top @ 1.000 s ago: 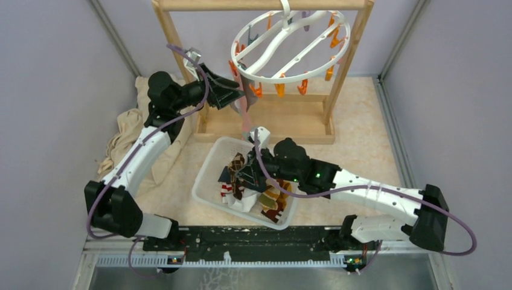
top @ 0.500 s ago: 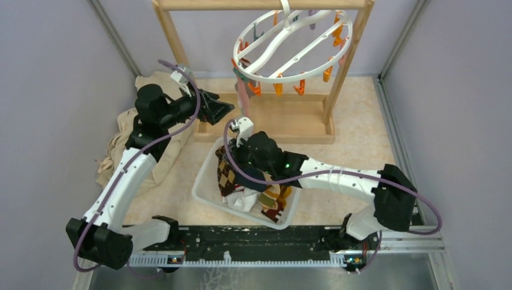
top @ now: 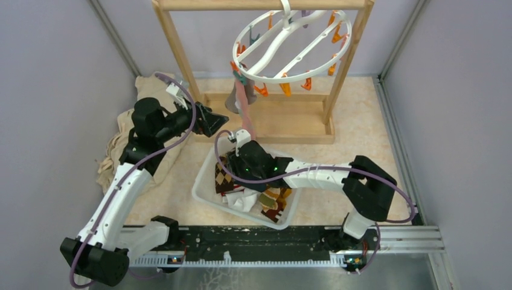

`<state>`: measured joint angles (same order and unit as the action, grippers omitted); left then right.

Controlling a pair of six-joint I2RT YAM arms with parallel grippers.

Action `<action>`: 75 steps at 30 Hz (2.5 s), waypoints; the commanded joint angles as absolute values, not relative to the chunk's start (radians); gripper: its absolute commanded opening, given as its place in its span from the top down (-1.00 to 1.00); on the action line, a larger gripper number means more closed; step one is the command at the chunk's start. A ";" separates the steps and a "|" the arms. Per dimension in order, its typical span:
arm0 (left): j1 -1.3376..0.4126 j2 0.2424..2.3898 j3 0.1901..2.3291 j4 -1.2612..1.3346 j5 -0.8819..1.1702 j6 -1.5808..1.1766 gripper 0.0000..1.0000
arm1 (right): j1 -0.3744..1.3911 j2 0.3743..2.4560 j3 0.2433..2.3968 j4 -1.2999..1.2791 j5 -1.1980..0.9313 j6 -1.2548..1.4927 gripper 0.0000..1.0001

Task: Remove the socks clipped to the hanger
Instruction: Place the sock in the bin, then adjust the bin at the center of the board.

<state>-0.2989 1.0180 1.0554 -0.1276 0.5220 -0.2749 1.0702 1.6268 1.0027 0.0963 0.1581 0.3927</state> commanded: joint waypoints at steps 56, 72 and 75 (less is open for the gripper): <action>-0.297 0.883 0.797 -0.465 0.212 -0.268 -0.98 | 0.876 0.946 0.693 -0.621 0.340 0.600 0.97; -0.298 0.885 0.792 -0.454 0.234 -0.281 -0.98 | 0.862 0.857 0.614 -0.648 0.430 0.766 1.00; -0.298 0.885 0.790 -0.450 0.240 -0.289 -0.98 | 0.862 0.827 0.594 -0.655 0.440 0.793 1.00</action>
